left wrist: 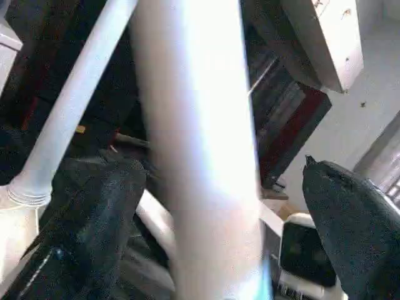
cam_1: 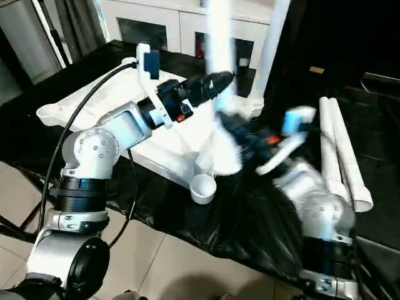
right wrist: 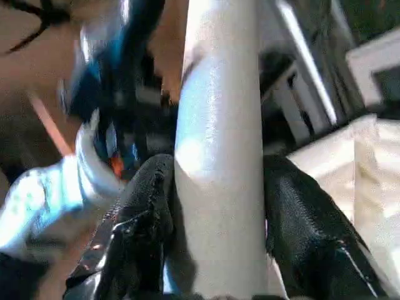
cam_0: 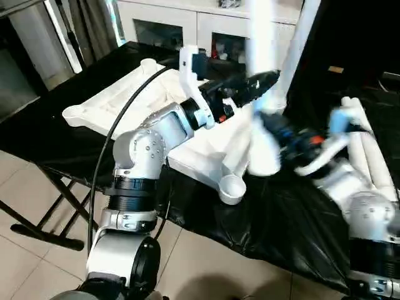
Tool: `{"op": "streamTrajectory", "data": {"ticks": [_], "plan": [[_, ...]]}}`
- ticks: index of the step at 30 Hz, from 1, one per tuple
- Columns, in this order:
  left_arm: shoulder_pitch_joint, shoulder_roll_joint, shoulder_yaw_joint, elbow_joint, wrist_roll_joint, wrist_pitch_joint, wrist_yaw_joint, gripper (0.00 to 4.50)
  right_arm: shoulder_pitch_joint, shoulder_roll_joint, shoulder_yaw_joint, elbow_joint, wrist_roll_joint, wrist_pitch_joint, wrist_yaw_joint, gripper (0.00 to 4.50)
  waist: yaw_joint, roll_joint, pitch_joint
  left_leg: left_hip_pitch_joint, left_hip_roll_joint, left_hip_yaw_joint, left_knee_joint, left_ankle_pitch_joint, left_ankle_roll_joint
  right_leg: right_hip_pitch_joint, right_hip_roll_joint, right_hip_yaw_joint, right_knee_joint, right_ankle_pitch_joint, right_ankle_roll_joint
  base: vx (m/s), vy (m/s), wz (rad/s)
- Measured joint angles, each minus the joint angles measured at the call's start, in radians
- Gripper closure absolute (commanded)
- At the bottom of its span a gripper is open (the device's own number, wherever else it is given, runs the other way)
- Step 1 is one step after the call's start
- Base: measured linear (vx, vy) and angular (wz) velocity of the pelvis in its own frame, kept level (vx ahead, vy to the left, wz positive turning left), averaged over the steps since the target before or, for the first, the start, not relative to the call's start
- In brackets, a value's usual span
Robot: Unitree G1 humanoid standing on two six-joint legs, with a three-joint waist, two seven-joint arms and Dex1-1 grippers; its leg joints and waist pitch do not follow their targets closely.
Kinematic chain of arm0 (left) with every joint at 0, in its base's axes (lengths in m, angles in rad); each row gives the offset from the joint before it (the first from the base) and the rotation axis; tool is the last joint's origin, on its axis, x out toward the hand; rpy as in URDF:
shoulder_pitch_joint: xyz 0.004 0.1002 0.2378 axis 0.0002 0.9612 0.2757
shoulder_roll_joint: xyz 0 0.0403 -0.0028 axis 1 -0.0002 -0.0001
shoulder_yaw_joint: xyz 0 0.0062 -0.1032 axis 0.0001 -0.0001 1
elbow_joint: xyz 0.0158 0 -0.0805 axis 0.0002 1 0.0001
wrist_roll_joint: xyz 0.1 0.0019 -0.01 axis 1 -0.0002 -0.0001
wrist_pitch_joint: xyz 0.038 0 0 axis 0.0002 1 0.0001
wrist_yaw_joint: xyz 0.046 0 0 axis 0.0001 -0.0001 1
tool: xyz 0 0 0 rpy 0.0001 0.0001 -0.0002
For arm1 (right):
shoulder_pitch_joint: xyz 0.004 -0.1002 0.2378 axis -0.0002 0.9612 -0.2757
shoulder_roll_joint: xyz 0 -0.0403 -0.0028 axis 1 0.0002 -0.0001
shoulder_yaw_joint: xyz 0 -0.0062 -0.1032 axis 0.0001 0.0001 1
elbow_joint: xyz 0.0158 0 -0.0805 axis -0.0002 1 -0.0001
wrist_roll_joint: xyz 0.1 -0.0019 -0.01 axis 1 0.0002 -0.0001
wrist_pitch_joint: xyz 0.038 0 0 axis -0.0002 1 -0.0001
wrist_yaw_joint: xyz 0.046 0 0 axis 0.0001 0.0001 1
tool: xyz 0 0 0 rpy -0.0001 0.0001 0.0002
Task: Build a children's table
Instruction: Pick table leg
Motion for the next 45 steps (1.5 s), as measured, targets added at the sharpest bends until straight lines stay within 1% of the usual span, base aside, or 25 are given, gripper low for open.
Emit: {"op": "streamTrajectory", "data": {"ticks": [2,3,4,5,8,9,10,11,13,18,20,23,24,25,27,28,30,32,33,36,38,39,41,42,45], "plan": [[0.000,-0.004,0.000,-0.001,0.000,0.011,0.022,0.00,0.000,0.000,0.041,-0.008,-0.046,-0.019,-0.010,2.65,0.000,-0.001,0.000,0.000,0.000,0.000,0.000,0.000,0.000,0.000,0.000,0.000,0.000,0.000,0.000,0.000,0.000,0.00],[0.000,-0.006,0.002,0.001,0.001,0.019,0.047,0.34,-0.001,0.002,0.062,-0.017,-0.082,-0.037,-0.029,2.65,0.000,-0.001,0.000,0.000,0.000,0.000,0.000,0.000,0.000,0.000,0.000,0.000,0.000,0.000,0.000,0.000,0.000,0.00],[0.000,-0.007,0.007,0.004,0.004,0.026,0.071,0.34,-0.004,0.002,0.078,-0.021,-0.111,-0.054,-0.046,2.65,-0.002,-0.001,0.000,0.000,0.000,0.000,0.000,0.000,0.000,0.000,0.000,0.000,0.000,0.000,0.000,0.000,0.000,0.00],[-0.005,-0.012,0.024,0.017,0.008,0.030,0.103,0.34,-0.012,0.003,0.101,-0.022,-0.153,-0.074,-0.071,2.65,-0.004,-0.001,0.000,0.001,0.000,0.000,0.000,0.000,0.000,0.000,0.000,0.000,0.000,0.000,0.000,0.000,0.000,0.00],[-0.023,-0.022,0.072,0.067,0.021,0.029,0.202,0.64,-0.044,0.019,0.181,-0.018,-0.284,-0.134,-0.166,2.65,-0.006,-0.002,0.000,0.001,0.000,0.000,0.000,0.000,-0.003,0.000,0.000,0.000,0.000,0.001,0.003,0.000,0.000,0.00],[-0.030,-0.027,0.091,0.084,0.021,0.025,0.237,0.79,-0.056,0.035,0.202,-0.009,-0.325,-0.153,-0.205,2.65,-0.006,-0.002,0.001,0.001,0.000,-0.001,0.000,-0.001,-0.004,0.000,0.000,0.000,0.000,0.002,0.003,0.000,0.000,0.00],[-0.038,-0.035,0.110,0.100,0.022,0.013,0.273,0.79,-0.067,0.054,0.221,0.003,-0.357,-0.175,-0.237,2.65,-0.006,-0.003,0.001,0.001,0.000,-0.001,0.000,-0.001,-0.005,0.000,0.000,0.000,0.000,0.002,0.003,0.000,0.000,0.00],[-0.043,-0.040,0.121,0.107,0.024,0.003,0.295,0.80,-0.070,0.067,0.230,0.007,-0.376,-0.186,-0.259,2.65,-0.006,-0.004,0.002,0.001,0.000,-0.001,0.000,-0.001,-0.006,0.000,0.000,0.000,0.000,0.002,0.004,0.000,0.000,0.00],[-0.045,-0.045,0.129,0.111,0.032,-0.012,0.333,1.10,-0.074,0.093,0.252,0.010,-0.414,-0.207,-0.310,2.65,-0.004,-0.004,0.002,0.000,0.000,-0.001,0.000,-0.002,-0.005,0.000,0.000,0.000,-0.001,0.002,0.004,0.000,0.000,0.00],[-0.045,-0.055,0.142,0.111,0.056,-0.043,0.403,1.28,-0.099,0.134,0.292,0.013,-0.495,-0.237,-0.404,2.65,-0.002,-0.005,0.003,-0.001,0.000,-0.002,0.000,0.000,0.000,-0.001,0.000,0.000,-0.001,0.002,0.004,0.000,0.000,0.00],[-0.045,-0.055,0.140,0.111,0.066,-0.049,0.407,1.64,-0.099,0.141,0.303,0.013,-0.512,-0.244,-0.418,2.65,-0.003,-0.006,0.003,-0.001,-0.001,-0.001,0.000,0.000,0.000,-0.001,0.000,0.001,-0.001,0.002,0.004,0.000,0.000,0.00],[-0.045,-0.054,0.122,0.111,0.099,-0.070,0.414,1.68,-0.100,0.154,0.307,0.013,-0.526,-0.252,-0.437,2.65,-0.005,-0.008,0.004,-0.001,0.000,-0.001,0.000,0.000,0.000,0.000,0.000,0.001,-0.001,0.002,0.004,0.000,0.000,0.00],[-0.044,-0.053,0.103,0.111,0.118,-0.085,0.417,1.96,-0.101,0.158,0.307,0.013,-0.532,-0.255,-0.444,2.65,-0.005,-0.008,0.004,-0.001,0.000,-0.001,0.000,0.000,-0.002,0.000,0.000,0.001,-0.001,0.002,0.004,0.000,0.000,0.00],[-0.044,-0.050,0.088,0.111,0.135,-0.102,0.419,1.96,-0.104,0.159,0.308,0.013,-0.534,-0.255,-0.453,2.65,-0.005,-0.008,0.004,0.000,0.000,-0.001,0.000,-0.001,-0.002,0.000,0.000,0.001,-0.001,0.002,0.004,0.000,0.000,0.00],[-0.044,-0.047,0.070,0.111,0.157,-0.134,0.425,2.13,-0.115,0.163,0.307,0.013,-0.536,-0.255,-0.466,2.65,-0.007,-0.008,0.004,0.000,0.000,-0.001,0.000,-0.001,-0.002,0.000,0.000,0.001,-0.001,0.002,0.005,0.000,0.000,0.00],[-0.044,-0.047,0.069,0.110,0.157,-0.144,0.426,2.13,-0.119,0.164,0.307,0.013,-0.537,-0.255,-0.471,2.65,-0.007,-0.008,0.004,0.000,0.000,-0.001,0.000,-0.001,-0.002,0.000,0.000,0.001,-0.001,0.002,0.005,0.000,0.000,0.00],[-0.044,-0.038,0.060,0.108,0.162,-0.161,0.423,2.42,-0.126,0.168,0.304,0.013,-0.542,-0.253,-0.477,2.65,-0.009,-0.008,0.004,0.000,0.000,-0.001,0.000,0.000,-0.002,0.000,0.000,0.001,0.000,0.002,0.005,0.000,0.000,0.00],[-0.044,-0.033,0.054,0.108,0.163,-0.162,0.413,2.47,-0.129,0.170,0.300,0.013,-0.536,-0.244,-0.477,2.65,-0.009,-0.008,0.004,0.000,0.000,-0.001,0.000,0.000,-0.002,0.000,0.000,0.001,0.000,0.002,0.005,0.000,0.000,0.00],[-0.044,-0.024,0.045,0.110,0.167,-0.163,0.402,2.56,-0.131,0.174,0.291,0.013,-0.523,-0.230,-0.475,1.95,-0.009,-0.008,0.004,0.000,0.000,-0.001,0.000,0.000,-0.002,0.000,0.000,0.001,0.000,0.002,0.005,0.000,0.000,0.00],[-0.044,0.002,0.030,0.122,0.176,-0.172,0.356,2.57,-0.133,0.169,0.266,0.010,-0.474,-0.198,-0.442,1.93,-0.009,-0.008,0.004,0.000,0.000,-0.001,0.000,0.000,-0.002,0.000,0.000,0.001,0.000,0.002,0.004,0.000,0.000,0.00],[-0.044,0.020,0.026,0.130,0.177,-0.178,0.328,2.59,-0.133,0.151,0.263,0.002,-0.452,-0.180,-0.412,1.59,-0.011,-0.008,0.004,0.000,0.000,-0.001,0.000,0.000,-0.002,0.000,0.000,0.001,0.000,0.002,0.004,0.000,0.000,0.00],[-0.044,0.044,0.016,0.135,0.178,-0.180,0.287,2.59,-0.135,0.116,0.263,-0.003,-0.428,-0.157,-0.365,1.59,-0.011,-0.008,0.004,0.000,-0.001,-0.001,0.000,0.001,0.000,0.000,0.000,0.001,0.000,0.002,0.004,0.000,0.000,0.00],[-0.044,0.073,0.000,0.137,0.174,-0.183,0.226,2.60,-0.136,0.056,0.262,-0.004,-0.397,-0.124,-0.294,1.42,-0.009,-0.008,0.004,0.001,0.000,-0.001,0.001,0.001,0.000,0.001,0.000,0.001,0.000,0.002,0.004,0.000,0.000,0.00],[-0.044,0.101,-0.015,0.136,0.167,-0.182,0.166,2.60,-0.137,0.013,0.265,-0.004,-0.369,-0.097,-0.226,1.30,-0.007,-0.008,0.004,0.000,0.000,-0.001,0.001,0.001,0.000,0.001,0.000,0.001,0.000,0.002,0.004,0.000,0.000,0.00],[-0.044,0.138,-0.028,0.128,0.133,-0.161,0.055,2.60,-0.143,-0.051,0.246,-0.002,-0.324,-0.056,-0.121,1.06,-0.003,-0.008,0.004,0.001,0.000,-0.001,0.001,0.001,0.000,0.001,0.000,0.001,0.001,0.002,0.004,0.000,0.000,0.00]]}}
